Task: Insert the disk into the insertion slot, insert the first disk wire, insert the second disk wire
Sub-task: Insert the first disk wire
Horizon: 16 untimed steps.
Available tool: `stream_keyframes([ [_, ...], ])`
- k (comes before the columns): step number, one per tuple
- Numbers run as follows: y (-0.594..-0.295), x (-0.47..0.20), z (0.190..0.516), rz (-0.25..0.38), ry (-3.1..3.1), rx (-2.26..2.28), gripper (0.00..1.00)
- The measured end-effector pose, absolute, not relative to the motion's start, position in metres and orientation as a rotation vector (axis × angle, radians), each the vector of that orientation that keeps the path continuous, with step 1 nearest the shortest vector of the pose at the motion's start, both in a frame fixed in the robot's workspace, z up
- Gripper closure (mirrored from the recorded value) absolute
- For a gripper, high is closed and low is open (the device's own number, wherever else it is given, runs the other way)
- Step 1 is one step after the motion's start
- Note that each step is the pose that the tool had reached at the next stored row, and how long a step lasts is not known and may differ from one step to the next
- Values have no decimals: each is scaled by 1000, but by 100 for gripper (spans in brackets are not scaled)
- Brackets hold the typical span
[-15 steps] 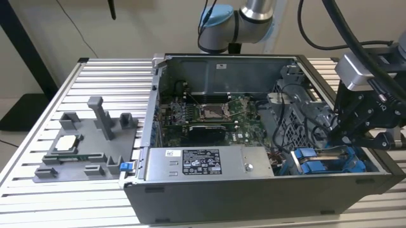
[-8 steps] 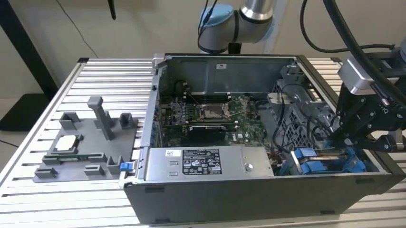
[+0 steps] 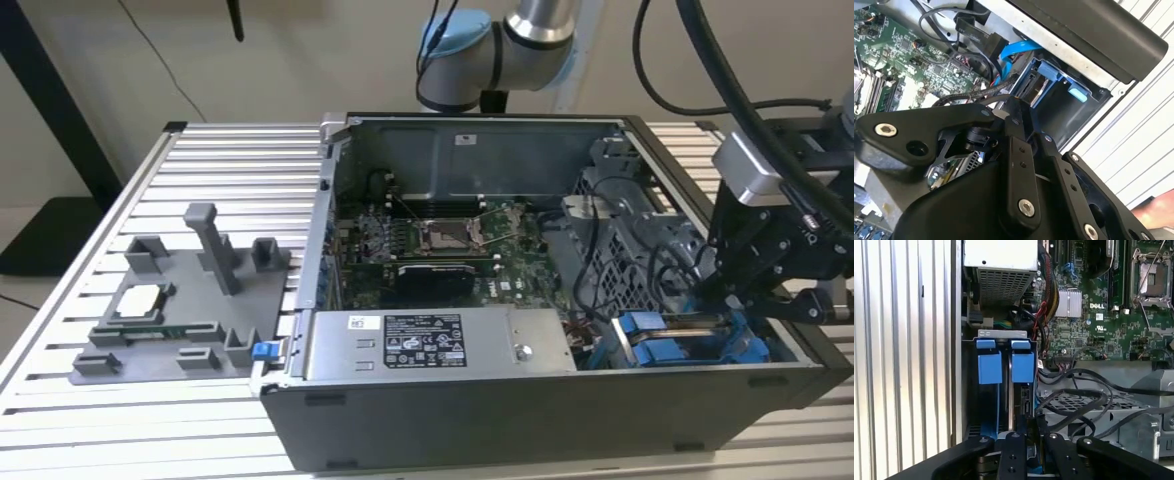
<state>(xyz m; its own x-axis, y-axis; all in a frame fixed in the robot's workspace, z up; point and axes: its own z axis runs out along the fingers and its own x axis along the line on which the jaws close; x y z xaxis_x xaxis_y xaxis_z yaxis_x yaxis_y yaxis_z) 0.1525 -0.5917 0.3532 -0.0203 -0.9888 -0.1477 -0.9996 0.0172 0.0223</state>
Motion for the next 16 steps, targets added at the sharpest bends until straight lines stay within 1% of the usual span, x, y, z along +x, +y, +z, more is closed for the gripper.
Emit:
stream_keyframes([
  [16,-587,158,342,181,2174,-2133,100],
])
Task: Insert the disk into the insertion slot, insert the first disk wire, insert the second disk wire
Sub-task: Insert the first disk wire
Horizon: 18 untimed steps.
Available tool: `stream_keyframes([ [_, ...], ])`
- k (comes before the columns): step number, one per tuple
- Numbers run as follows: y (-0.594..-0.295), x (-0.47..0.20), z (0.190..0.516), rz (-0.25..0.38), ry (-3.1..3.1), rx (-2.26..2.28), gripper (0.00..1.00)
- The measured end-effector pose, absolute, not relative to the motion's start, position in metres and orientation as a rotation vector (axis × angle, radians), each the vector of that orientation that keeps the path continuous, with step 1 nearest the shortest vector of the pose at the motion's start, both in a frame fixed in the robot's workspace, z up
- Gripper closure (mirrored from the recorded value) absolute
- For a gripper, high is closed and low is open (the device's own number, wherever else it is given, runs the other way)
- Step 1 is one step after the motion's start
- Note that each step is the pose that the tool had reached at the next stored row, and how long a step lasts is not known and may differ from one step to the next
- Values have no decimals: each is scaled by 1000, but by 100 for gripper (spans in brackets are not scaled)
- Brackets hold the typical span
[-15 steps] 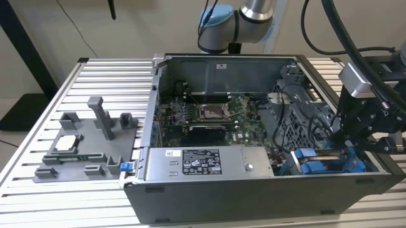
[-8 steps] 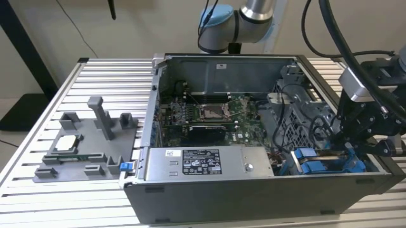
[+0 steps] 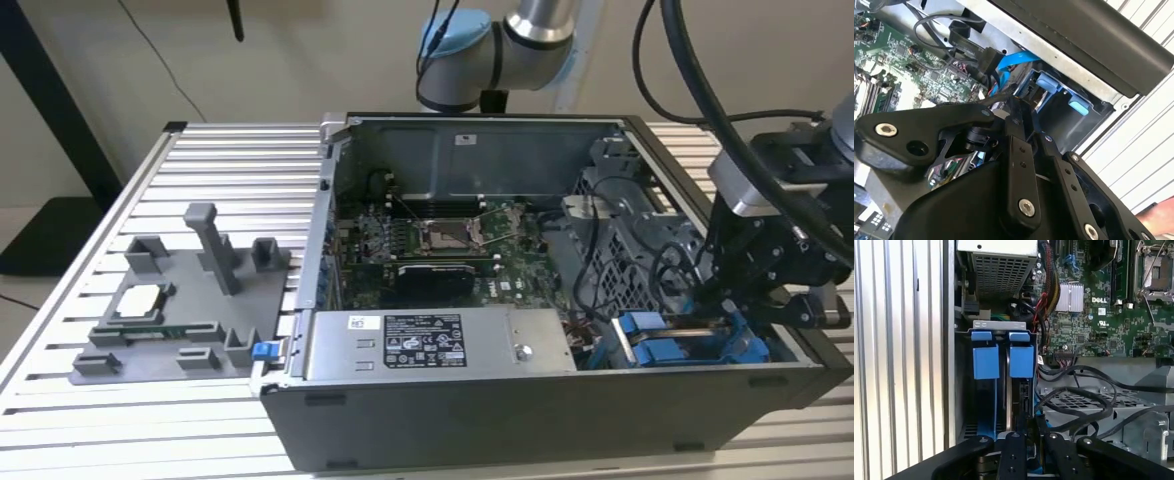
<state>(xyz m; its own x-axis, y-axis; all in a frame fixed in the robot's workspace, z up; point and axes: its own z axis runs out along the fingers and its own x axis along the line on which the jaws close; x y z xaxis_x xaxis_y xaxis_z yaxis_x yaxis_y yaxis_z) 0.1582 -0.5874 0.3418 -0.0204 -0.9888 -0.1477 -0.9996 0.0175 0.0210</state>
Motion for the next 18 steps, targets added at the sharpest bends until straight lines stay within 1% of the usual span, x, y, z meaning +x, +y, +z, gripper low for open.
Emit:
stream_keyframes([
  [18,-587,161,337,177,2225,-2075,100],
])
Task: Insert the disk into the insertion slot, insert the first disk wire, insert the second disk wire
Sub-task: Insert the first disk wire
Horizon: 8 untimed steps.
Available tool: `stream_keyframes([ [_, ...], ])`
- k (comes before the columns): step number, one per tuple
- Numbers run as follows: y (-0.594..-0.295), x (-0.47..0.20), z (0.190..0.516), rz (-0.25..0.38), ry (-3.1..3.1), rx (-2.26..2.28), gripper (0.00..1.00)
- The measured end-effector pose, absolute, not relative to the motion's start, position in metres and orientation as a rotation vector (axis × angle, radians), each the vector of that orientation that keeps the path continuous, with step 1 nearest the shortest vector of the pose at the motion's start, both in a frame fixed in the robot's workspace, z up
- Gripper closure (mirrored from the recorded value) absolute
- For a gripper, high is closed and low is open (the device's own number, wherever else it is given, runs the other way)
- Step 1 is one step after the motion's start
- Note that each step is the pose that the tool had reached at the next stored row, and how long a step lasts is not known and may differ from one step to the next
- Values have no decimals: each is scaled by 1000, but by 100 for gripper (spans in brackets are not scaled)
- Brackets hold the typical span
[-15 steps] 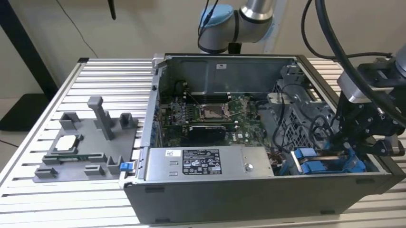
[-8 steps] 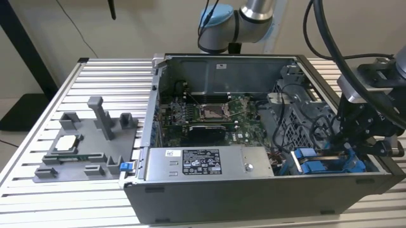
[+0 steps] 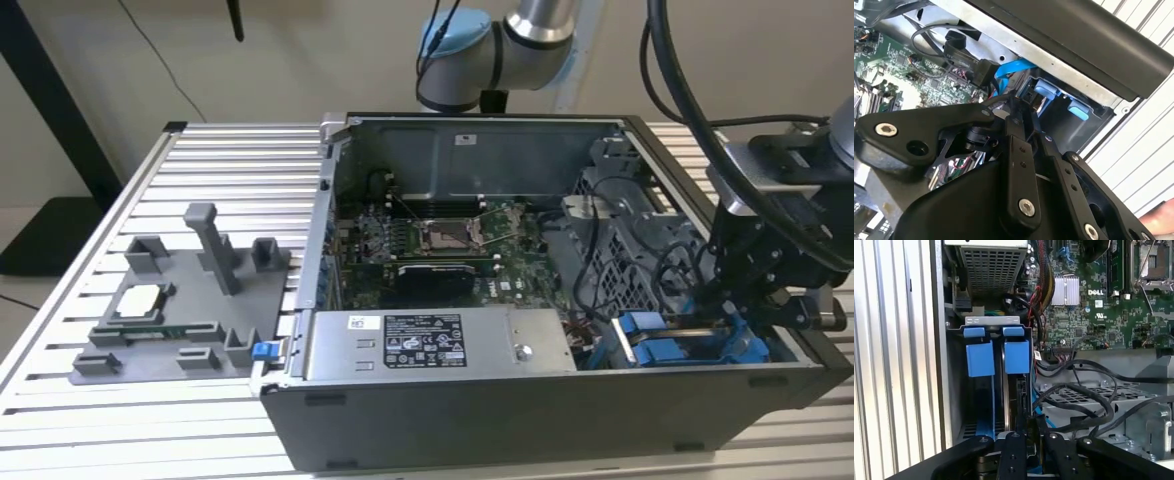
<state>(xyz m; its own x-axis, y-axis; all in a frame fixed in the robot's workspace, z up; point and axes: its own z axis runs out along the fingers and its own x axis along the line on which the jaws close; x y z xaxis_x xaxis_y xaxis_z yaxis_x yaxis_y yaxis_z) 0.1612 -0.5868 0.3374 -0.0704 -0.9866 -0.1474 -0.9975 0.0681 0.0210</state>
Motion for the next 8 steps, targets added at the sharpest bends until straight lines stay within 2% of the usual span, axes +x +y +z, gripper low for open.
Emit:
stream_keyframes([
  [8,-588,161,336,179,2228,-2071,100],
])
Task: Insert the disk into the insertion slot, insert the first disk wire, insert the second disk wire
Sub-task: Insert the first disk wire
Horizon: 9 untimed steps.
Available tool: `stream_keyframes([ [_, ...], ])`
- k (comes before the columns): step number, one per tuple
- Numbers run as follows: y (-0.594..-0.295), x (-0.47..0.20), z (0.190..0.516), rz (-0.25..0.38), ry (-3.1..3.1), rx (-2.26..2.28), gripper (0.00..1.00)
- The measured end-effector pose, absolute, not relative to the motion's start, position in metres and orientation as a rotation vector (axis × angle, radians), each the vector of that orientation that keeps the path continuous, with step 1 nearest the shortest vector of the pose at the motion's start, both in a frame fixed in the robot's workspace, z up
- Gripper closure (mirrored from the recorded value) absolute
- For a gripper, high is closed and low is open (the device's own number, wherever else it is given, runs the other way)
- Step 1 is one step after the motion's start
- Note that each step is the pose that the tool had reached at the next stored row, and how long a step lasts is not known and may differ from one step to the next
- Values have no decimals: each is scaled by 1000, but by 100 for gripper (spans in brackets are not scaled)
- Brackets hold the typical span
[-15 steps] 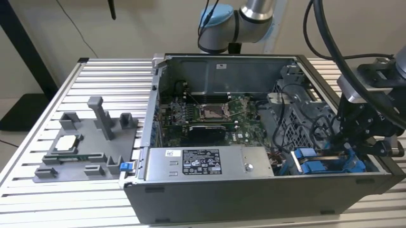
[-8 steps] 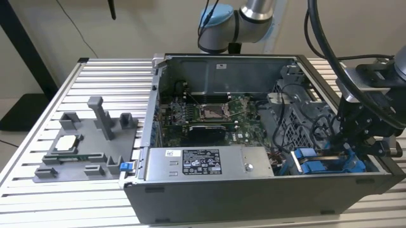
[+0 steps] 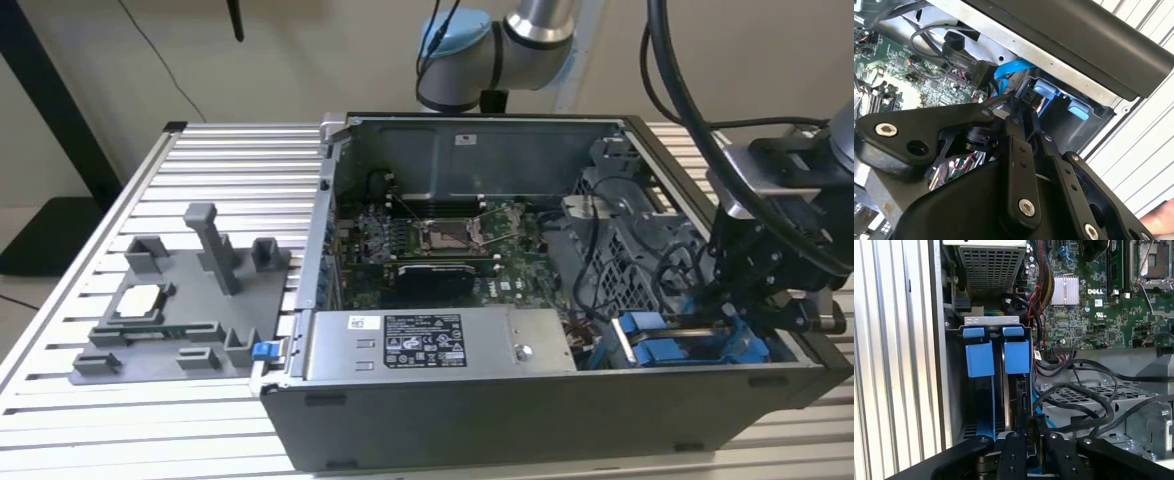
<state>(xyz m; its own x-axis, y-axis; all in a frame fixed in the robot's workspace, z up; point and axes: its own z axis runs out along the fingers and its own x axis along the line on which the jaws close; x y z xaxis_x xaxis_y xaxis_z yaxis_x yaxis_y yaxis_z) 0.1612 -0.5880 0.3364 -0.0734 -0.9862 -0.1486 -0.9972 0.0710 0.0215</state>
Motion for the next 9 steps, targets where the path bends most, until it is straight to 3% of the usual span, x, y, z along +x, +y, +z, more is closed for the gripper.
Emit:
stream_keyframes([
  [9,-589,161,329,175,2230,-2074,100],
])
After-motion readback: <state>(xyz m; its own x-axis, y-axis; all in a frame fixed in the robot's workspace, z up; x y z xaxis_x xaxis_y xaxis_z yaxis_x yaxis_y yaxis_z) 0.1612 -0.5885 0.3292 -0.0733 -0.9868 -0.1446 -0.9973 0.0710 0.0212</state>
